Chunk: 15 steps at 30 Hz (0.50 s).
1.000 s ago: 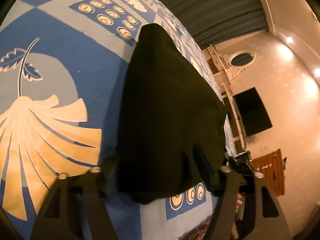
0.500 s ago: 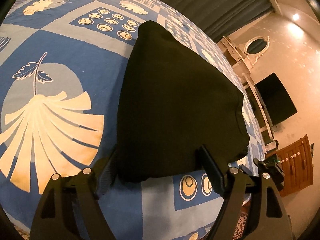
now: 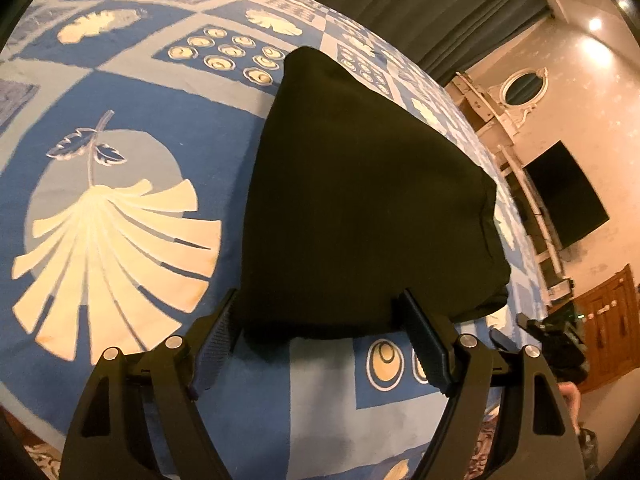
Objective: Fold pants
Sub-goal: 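Open both tools and release the folded black garment onto the bed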
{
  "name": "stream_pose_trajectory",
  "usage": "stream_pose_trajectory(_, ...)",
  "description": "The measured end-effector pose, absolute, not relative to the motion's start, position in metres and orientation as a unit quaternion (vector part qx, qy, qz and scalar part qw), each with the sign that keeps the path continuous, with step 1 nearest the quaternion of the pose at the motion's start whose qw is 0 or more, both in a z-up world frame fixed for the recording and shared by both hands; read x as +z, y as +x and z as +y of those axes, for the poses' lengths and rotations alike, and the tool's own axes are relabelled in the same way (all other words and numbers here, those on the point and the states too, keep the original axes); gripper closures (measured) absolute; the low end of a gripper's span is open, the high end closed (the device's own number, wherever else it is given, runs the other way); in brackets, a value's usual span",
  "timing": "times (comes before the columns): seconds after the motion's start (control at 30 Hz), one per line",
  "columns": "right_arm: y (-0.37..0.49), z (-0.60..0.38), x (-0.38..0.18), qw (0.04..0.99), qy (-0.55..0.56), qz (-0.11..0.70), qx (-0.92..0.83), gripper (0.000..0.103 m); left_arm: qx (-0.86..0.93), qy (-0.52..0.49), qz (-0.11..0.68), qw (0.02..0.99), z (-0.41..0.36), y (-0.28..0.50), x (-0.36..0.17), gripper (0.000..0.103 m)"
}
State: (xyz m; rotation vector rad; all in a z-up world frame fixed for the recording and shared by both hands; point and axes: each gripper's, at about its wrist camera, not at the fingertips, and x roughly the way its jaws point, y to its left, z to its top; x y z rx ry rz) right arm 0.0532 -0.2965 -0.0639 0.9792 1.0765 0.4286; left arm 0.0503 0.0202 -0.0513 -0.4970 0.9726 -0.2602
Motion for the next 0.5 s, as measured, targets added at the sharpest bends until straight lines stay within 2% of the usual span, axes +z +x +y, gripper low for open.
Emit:
stream_pose_trajectory(0.1,0.047,-0.277,-0.047,0.766,0.373,0.496,0.166,0.03,-0.101,-0.202,0.45,0.864,0.016,0.04,-0.043,0.025)
stream_pose_trajectory(0.17,0.04,-0.263,-0.037,0.792,0.322,0.498,0.143,0.026,-0.079,-0.173,0.44,0.878,0.012,0.031,-0.035,0.025)
stream_pose_trajectory(0.37,0.007,-0.216,0.001,0.866,0.147,0.473,0.073,0.021,-0.021,-0.129,0.415,0.9,0.008,-0.002,-0.014,0.025)
stream_pose_trajectory(0.5,-0.018,-0.194,0.026,0.901,0.071,0.424,0.056,0.012,0.013,-0.111,0.4,0.91,0.005,-0.022,-0.002,0.025)
